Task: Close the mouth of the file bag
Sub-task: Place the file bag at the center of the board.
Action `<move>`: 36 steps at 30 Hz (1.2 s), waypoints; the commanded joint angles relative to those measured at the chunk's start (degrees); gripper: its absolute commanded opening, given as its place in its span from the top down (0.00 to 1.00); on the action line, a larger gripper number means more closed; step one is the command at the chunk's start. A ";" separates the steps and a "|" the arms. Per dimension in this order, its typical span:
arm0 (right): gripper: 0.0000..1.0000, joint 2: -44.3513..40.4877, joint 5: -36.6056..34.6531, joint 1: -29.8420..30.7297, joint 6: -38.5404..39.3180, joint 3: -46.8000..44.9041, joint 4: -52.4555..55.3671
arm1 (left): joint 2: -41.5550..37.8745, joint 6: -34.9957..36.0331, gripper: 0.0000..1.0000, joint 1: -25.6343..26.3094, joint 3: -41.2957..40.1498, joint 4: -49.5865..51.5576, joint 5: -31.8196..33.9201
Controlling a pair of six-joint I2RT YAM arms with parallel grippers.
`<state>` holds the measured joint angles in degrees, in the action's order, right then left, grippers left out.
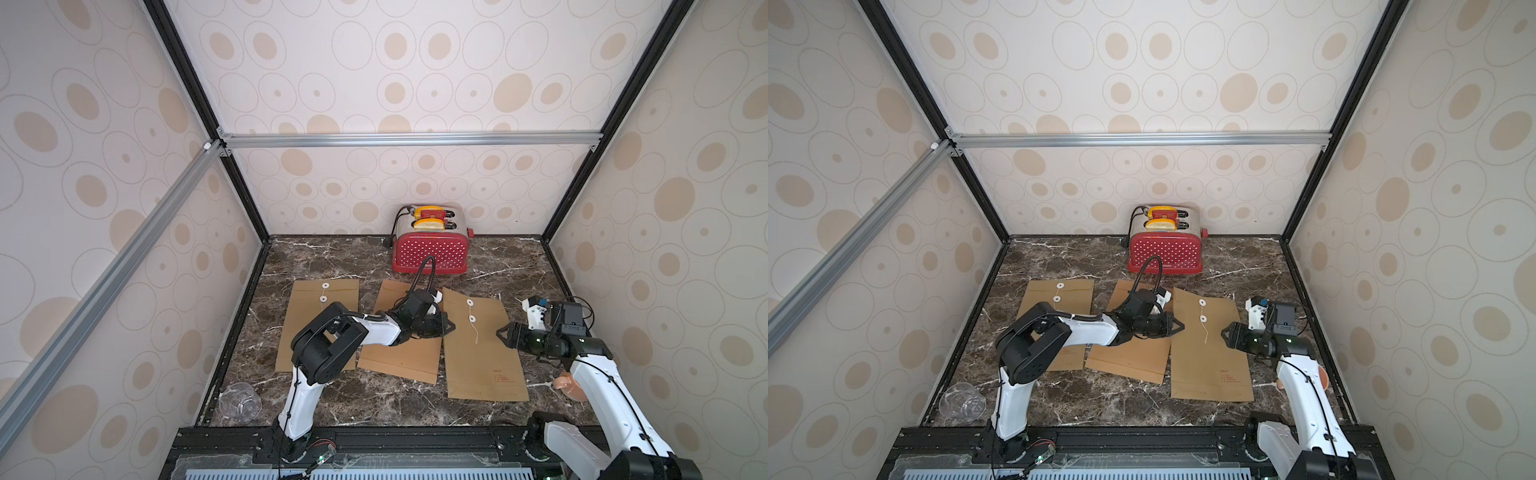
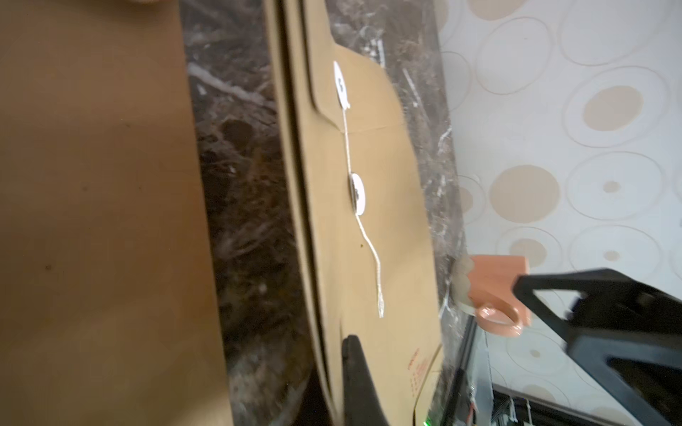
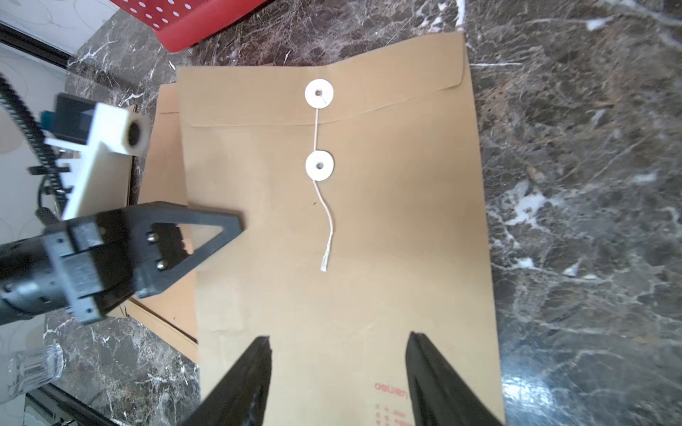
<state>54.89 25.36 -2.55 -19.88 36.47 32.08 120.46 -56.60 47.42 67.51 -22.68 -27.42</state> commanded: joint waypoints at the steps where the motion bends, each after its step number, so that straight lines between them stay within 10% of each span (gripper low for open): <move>1: 0.38 -0.84 -1.28 -0.10 -0.21 -1.13 -4.86 | 4.40 -3.23 1.00 0.70 6.34 -3.71 2.94; 15: 0.37 0.73 -3.03 -0.26 1.95 -2.06 -5.45 | 10.02 -1.31 0.60 2.68 14.96 3.70 4.57; 17: 0.37 0.74 -3.14 -0.19 1.65 -2.52 -6.23 | 8.84 0.32 0.37 2.68 15.69 6.67 5.09; 18: 0.36 0.84 -3.17 -0.20 1.31 -2.90 -6.61 | 7.92 1.36 0.02 2.68 15.93 9.23 6.18; 24: 0.21 -2.27 -8.27 -0.26 0.48 -2.30 -7.13 | -0.11 8.78 0.01 2.59 16.91 21.15 11.74; 26: 0.01 -5.02 -11.01 -0.20 0.30 -0.72 -6.94 | -3.35 11.56 0.01 2.59 17.09 25.65 13.46; 36: 0.01 -10.70 -15.57 -0.25 13.33 -3.20 -22.99 | -44.33 50.73 0.01 1.81 -1.30 32.71 49.40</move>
<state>43.27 11.94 -2.61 -12.93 38.76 17.23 84.84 -24.64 49.67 71.16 8.58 5.34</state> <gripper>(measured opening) 0.992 0.991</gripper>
